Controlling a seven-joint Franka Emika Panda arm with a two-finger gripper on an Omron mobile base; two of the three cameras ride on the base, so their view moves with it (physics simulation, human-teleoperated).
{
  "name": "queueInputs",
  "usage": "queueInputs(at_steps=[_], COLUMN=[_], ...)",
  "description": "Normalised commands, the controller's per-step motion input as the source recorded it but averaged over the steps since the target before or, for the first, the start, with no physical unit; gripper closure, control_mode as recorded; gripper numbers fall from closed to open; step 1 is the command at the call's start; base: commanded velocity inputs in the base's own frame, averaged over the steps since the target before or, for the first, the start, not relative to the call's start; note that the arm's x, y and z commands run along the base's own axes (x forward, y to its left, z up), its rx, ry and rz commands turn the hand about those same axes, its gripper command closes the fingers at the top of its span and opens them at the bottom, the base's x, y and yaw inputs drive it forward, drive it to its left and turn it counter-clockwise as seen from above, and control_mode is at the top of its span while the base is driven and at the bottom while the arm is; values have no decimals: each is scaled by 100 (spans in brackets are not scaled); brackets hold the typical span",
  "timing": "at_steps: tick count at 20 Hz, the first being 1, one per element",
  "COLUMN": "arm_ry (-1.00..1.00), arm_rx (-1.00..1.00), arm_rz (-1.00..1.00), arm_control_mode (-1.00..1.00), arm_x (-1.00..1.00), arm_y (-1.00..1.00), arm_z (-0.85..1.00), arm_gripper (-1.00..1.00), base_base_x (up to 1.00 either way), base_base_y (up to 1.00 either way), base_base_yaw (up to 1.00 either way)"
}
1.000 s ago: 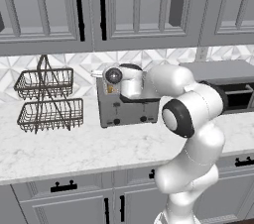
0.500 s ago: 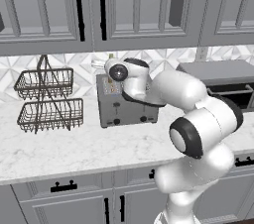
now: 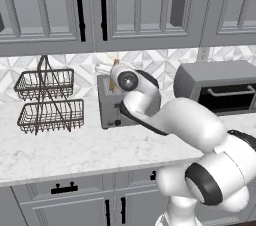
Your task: Start the toaster. Once the lever pops up, take the bread to the plate on the dining counter.
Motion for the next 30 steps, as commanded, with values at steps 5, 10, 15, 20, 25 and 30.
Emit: queueInputs(at_steps=[5,10,15,20,25,30], arm_ry=[15,18,16,10,0,0], arm_rx=[15,12,5,-2,-6,-9], arm_rz=[-1,0,0,1,7,7], arm_control_mode=[-100,-100,-100,-100,-100,-100], arm_x=[-100,-100,-100,-95,-68,-44], arm_y=[-2,-18,-44,-61,-76,-70], arm_z=[60,63,49,10,4,0], arm_gripper=[100,100,100,100,100,100], base_base_x=[0,0,0,0,0,0], base_base_y=[0,0,0,0,0,0], base_base_yaw=[0,0,0,0,0,0])
